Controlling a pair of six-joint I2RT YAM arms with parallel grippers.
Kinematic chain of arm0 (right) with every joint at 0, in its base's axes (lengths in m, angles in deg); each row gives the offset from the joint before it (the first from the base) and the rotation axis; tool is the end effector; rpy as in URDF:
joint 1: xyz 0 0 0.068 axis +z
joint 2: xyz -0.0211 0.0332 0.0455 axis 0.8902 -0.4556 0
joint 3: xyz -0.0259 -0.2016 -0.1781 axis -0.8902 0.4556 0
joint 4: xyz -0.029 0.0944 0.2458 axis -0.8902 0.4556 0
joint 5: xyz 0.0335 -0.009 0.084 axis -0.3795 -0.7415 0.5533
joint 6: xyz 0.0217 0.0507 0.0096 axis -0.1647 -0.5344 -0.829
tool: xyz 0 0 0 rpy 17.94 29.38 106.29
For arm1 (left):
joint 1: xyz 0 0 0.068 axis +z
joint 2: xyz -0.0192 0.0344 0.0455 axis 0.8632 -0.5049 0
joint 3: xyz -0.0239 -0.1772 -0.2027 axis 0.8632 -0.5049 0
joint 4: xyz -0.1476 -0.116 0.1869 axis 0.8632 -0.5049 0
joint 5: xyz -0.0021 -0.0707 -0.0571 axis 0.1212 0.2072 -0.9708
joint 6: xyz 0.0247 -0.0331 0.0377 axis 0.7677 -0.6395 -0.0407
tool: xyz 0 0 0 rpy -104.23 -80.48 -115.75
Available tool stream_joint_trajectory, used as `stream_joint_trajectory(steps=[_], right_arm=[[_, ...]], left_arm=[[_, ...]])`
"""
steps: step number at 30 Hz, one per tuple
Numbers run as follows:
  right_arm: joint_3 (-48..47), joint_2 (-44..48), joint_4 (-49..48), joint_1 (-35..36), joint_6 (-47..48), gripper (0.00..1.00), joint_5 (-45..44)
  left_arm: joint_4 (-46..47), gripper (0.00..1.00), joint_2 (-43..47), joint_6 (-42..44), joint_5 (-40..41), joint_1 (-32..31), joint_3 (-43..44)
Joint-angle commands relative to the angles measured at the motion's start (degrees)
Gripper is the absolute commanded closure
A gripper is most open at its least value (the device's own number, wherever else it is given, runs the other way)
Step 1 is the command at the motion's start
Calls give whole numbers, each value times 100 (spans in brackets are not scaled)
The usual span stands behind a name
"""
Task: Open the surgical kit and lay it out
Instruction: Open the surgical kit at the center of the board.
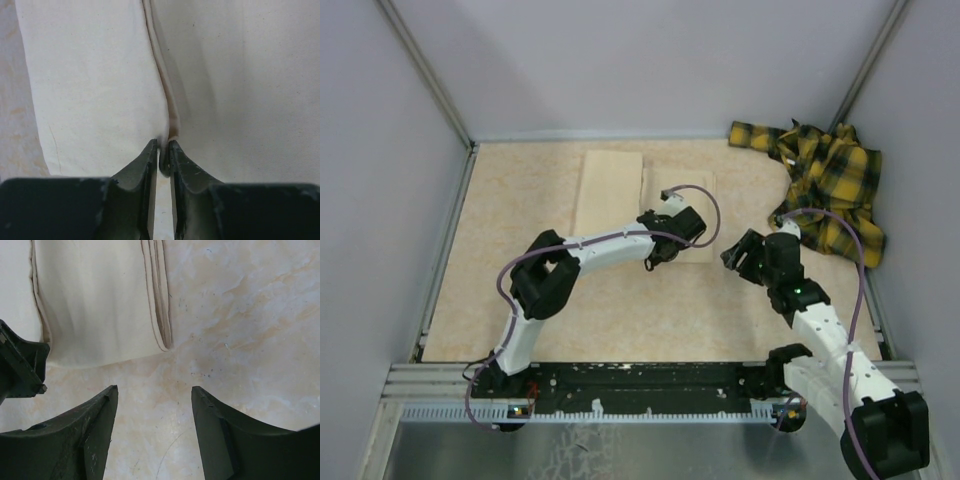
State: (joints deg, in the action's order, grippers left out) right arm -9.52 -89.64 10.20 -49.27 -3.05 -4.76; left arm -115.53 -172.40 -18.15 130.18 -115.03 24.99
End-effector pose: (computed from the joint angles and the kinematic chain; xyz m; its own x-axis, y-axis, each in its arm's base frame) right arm 0.1829 0.0450 0.2132 -0.5740 0.5225 -0.6305 0.1598 0.8266 0.5396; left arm 0.2745 -0.3451 0.1806 -0.6339 0.4820 -0.6049 0.1412 0.8410 0.5222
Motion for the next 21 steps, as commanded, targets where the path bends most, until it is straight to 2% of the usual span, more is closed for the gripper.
stream_joint_trajectory(steps=[1,2,3,8,13,21], right_arm=[[-13,130,-280,-72,101,39,113],[-8,131,-281,-80,101,39,139],[-12,130,-281,-84,99,39,149],[-8,175,-233,-76,97,40,174],[-17,113,-268,-84,101,40,237],[-9,-26,-358,-88,66,41,343]], left_arm=[[87,86,218,104,-54,104,107],[130,95,279,113,-133,161,74],[159,100,384,99,-220,233,23],[618,100,1117,98,-749,774,-477],[1320,100,2100,148,-1574,1647,-1187],[1977,100,3053,212,-1816,2908,-2360]])
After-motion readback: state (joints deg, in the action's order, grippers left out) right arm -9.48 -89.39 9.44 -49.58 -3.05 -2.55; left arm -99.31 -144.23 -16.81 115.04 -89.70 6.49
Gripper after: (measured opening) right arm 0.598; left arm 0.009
